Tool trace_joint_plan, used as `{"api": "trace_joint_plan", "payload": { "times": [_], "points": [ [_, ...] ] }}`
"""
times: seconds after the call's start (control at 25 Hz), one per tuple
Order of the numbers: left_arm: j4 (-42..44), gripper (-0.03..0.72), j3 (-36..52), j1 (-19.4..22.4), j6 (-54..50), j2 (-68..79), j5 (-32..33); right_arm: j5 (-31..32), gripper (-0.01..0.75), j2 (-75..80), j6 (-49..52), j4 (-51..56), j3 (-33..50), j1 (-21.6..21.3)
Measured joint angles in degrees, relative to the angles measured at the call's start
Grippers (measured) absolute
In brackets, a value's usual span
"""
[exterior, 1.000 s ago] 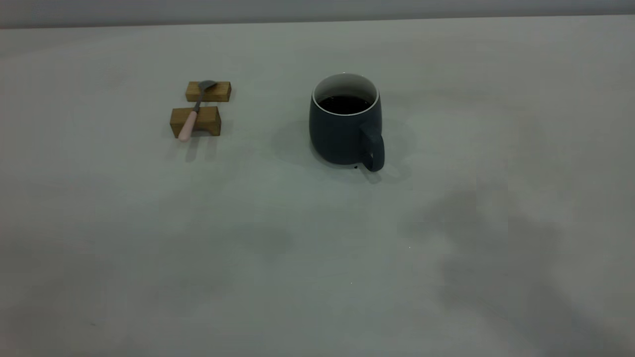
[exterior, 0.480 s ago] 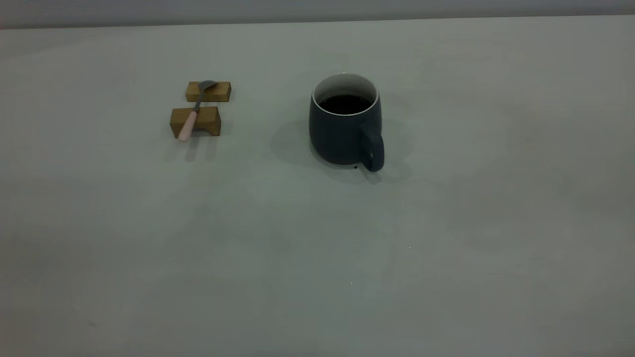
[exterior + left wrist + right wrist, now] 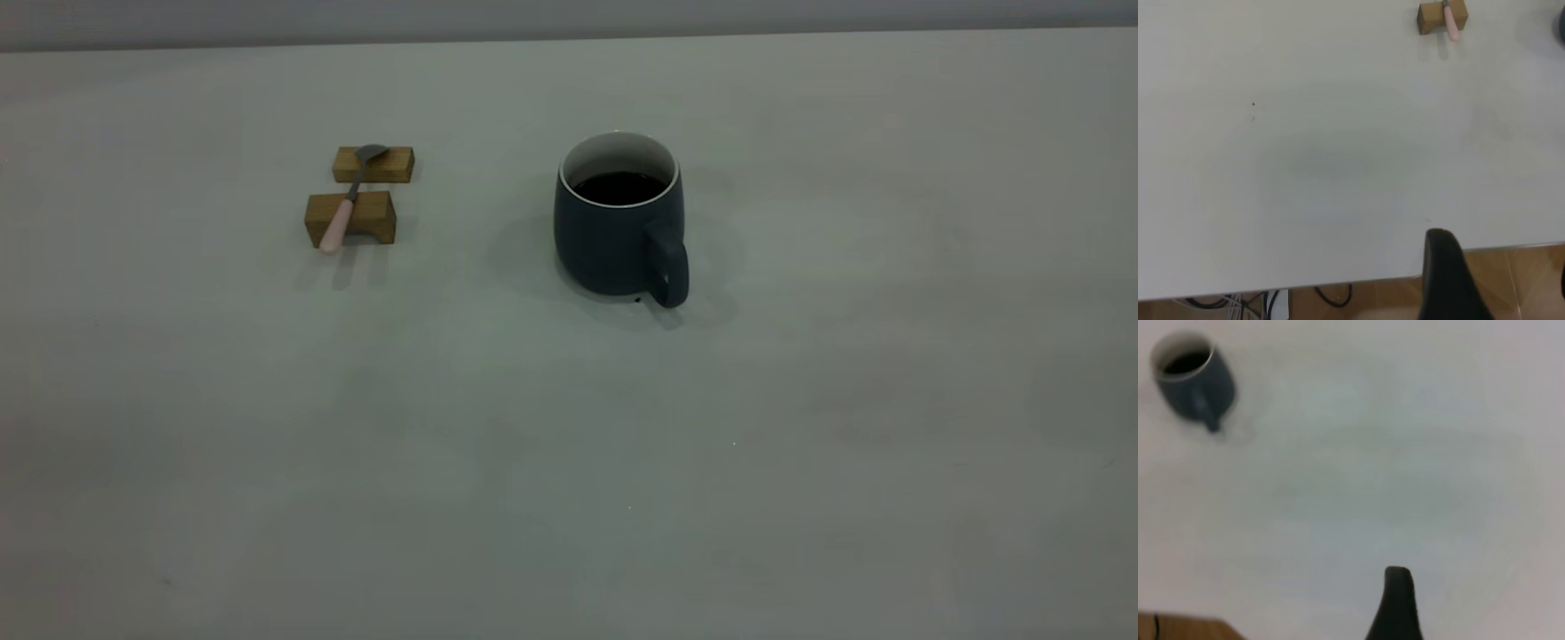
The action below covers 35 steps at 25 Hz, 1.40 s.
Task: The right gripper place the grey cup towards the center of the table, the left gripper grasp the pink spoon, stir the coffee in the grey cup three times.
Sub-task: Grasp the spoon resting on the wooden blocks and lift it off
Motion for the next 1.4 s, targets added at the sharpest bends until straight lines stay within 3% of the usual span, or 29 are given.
{"api": "trace_joint_plan", "payload": {
  "times": [0.2, 0.48, 1.12, 1.4],
  "points": [
    [0.0, 0.479, 0.0, 0.0, 0.0, 0.0, 0.0, 0.1, 0.703, -2.8, -1.7, 1.3, 0.1, -5.0],
    [0.0, 0.479, 0.0, 0.0, 0.0, 0.0, 0.0, 0.1, 0.667, -2.8, -2.7, 1.5, 0.1, -5.5],
    [0.0, 0.479, 0.0, 0.0, 0.0, 0.0, 0.0, 0.1, 0.267, -2.8, -2.7, 1.5, 0.1, -5.5],
    [2.3, 0.49, -0.1, 0.0, -0.6, 1.1, -0.2, 0.1, 0.201, -2.8, -2.8, 1.5, 0.1, -5.5]
  ]
}}
